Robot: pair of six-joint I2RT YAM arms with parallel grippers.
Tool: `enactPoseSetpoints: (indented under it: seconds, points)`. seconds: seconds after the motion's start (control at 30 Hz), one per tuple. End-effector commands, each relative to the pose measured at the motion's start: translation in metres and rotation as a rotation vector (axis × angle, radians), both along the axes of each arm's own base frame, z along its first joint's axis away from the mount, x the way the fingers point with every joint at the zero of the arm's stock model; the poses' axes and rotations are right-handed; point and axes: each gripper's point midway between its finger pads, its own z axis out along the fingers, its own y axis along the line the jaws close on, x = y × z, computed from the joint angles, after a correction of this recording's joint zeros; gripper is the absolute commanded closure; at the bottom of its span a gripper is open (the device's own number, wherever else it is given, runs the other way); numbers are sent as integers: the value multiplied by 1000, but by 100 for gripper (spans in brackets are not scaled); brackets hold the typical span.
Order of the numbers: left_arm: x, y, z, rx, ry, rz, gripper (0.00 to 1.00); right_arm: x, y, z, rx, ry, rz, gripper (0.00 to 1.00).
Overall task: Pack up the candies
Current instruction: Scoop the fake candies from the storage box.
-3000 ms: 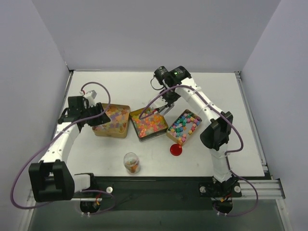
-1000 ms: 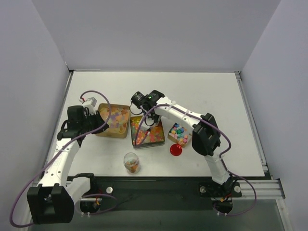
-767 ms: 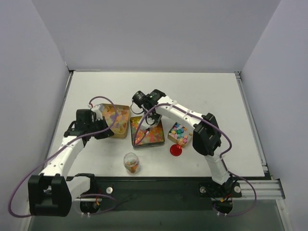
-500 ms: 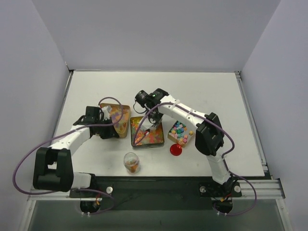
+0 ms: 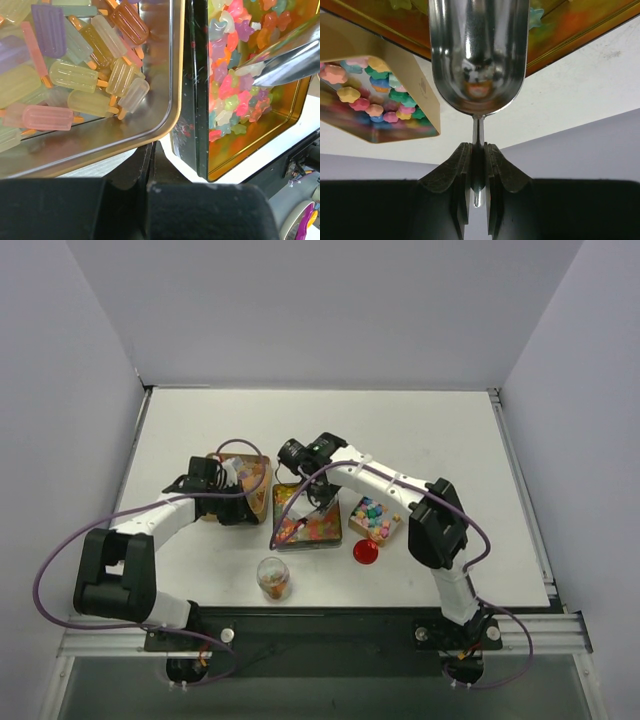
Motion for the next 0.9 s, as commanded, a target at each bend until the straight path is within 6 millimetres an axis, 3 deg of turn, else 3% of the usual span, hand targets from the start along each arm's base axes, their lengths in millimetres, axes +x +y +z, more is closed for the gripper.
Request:
enactPoseSetpoints:
  seconds: [0.0,0.17,0.6,0.87]
  points:
    - [18,-8,21,-41,-84,-5,100,-11,-4,-3,-88,-33,-70,100]
    - [14,-10,25,-58,-90,2,100,-13,-4,-7,-118,-63,-115,100]
    - [11,-11,23,-77,-90,11,100,-30,21,-21,-78,-52,-150,100]
    - [10,-12,21,-86,-82,15,100,-34,38,-19,21,-30,-177,100]
